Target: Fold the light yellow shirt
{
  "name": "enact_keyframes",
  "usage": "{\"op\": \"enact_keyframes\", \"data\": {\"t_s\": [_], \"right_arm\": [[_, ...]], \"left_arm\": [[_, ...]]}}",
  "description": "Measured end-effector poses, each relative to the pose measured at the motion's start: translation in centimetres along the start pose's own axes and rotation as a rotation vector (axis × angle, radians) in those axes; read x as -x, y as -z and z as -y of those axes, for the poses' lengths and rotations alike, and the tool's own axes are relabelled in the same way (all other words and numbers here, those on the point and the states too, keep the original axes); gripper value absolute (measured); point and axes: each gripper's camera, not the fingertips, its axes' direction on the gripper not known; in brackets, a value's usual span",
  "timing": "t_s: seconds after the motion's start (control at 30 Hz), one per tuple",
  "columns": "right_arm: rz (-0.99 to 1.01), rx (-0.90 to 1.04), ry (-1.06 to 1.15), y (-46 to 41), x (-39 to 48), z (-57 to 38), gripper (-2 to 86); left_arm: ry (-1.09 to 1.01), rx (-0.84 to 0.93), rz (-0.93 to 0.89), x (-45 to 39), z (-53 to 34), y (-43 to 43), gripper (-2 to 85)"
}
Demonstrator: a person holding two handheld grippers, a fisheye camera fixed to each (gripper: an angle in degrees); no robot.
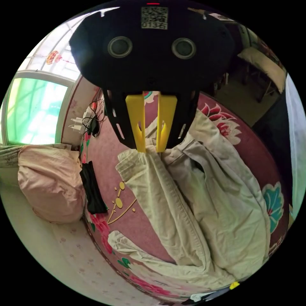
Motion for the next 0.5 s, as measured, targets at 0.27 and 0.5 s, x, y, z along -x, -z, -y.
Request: {"op": "enact_keyframes", "data": {"t_s": [0.27, 0.5], "right_arm": [[0.271, -0.096, -0.493, -0.6, -8.9, -3.4, 4.7], [0.468, -0.054, -0.476, -7.6, -6.5, 2.1, 0.6]], "left_arm": [[0.371, 0.007, -0.014, 5.9, -5.5, 1.9, -0.3], [0.408, 0.012, -0.125, 10.6, 2.7, -2.9, -0.3]]}}
